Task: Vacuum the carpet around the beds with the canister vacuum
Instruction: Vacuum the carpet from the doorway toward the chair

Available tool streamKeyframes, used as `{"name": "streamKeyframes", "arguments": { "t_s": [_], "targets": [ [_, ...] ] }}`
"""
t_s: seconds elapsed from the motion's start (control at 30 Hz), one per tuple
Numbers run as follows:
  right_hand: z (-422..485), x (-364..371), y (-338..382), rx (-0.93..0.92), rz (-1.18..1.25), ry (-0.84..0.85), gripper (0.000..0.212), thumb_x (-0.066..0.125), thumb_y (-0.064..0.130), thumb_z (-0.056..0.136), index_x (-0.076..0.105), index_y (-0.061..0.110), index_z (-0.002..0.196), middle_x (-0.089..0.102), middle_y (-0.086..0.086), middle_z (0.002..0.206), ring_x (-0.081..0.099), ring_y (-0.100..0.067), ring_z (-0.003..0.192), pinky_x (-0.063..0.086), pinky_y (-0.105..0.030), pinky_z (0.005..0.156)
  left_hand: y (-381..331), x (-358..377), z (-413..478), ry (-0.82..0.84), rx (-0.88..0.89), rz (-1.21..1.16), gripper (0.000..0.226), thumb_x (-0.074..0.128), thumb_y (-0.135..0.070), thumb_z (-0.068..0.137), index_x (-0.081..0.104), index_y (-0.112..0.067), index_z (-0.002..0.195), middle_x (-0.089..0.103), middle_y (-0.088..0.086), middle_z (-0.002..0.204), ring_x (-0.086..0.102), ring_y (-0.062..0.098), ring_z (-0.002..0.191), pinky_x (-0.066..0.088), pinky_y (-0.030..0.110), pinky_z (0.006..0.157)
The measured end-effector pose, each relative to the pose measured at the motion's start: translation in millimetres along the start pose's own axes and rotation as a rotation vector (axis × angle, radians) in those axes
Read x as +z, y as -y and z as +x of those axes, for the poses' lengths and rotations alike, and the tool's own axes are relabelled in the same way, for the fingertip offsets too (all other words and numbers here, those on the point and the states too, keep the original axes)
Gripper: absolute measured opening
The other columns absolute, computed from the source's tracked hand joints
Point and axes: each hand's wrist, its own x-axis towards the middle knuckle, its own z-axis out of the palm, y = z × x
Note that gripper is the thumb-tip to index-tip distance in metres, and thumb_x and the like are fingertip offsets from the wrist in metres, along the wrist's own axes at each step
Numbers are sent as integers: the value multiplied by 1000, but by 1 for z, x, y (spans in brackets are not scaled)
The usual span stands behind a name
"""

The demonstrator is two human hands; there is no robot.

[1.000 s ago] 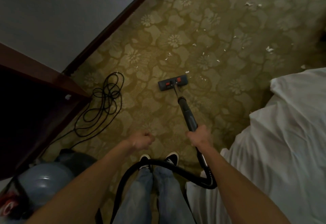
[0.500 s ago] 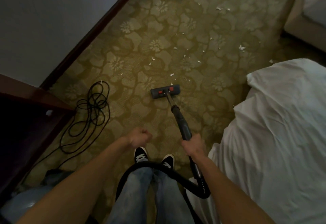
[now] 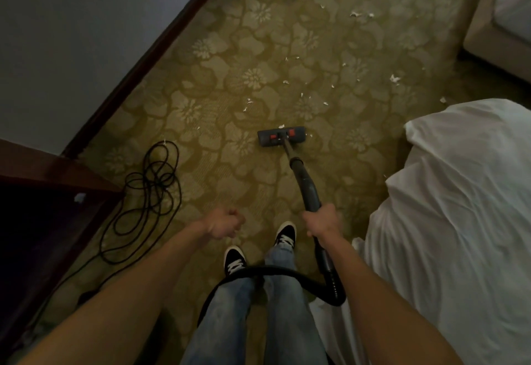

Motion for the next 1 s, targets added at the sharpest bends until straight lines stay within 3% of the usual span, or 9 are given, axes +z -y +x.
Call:
{"name": "streamKeyframes", "arguments": {
  "t_s": [0.17, 0.37, 0.63, 0.87, 1.0],
  "targets": [
    [35, -15, 27, 5, 47, 0, 39, 70, 19, 79, 62, 5, 115, 71, -20, 96, 74, -39, 86, 62, -45, 70, -25, -2, 15, -29, -30, -37, 13, 53, -22, 103, 61, -15, 94, 62, 4, 97, 59, 11, 75, 45, 18, 55],
    [64, -36, 60, 6, 36, 9, 29, 72, 22, 78, 55, 13, 100, 69, -16, 90, 74, -35, 80, 65, -46, 70, -63, 0, 26, -51, -40, -112, 15, 50, -14, 104, 55, -13, 89, 54, 1, 84, 51, 10, 70, 40, 8, 39],
    [77, -39, 67, -8, -17, 10, 30, 74, 23, 82, 59, 13, 105, 71, -16, 90, 72, -29, 67, 62, -40, 62, -77, -2, 29, -66, -26, -110, 12, 51, -16, 103, 58, -11, 95, 58, 3, 90, 56, 12, 79, 40, 7, 39],
    [64, -19, 33, 2, -32, 22, 42, 71, 28, 71, 66, 10, 109, 71, -16, 88, 74, -37, 76, 65, -52, 69, -57, 1, 16, -49, -9, -88, 12, 51, -19, 104, 59, -10, 106, 59, 2, 93, 57, 10, 79, 42, 8, 42],
    [24, -12, 24, 16, -30, 21, 25, 72, 18, 83, 63, 11, 106, 68, -12, 80, 69, -28, 62, 64, -45, 67, -40, 6, 7, -28, 22, -53, 11, 50, -15, 104, 58, -8, 105, 58, 6, 96, 55, 10, 78, 42, 5, 42]
  ]
}}
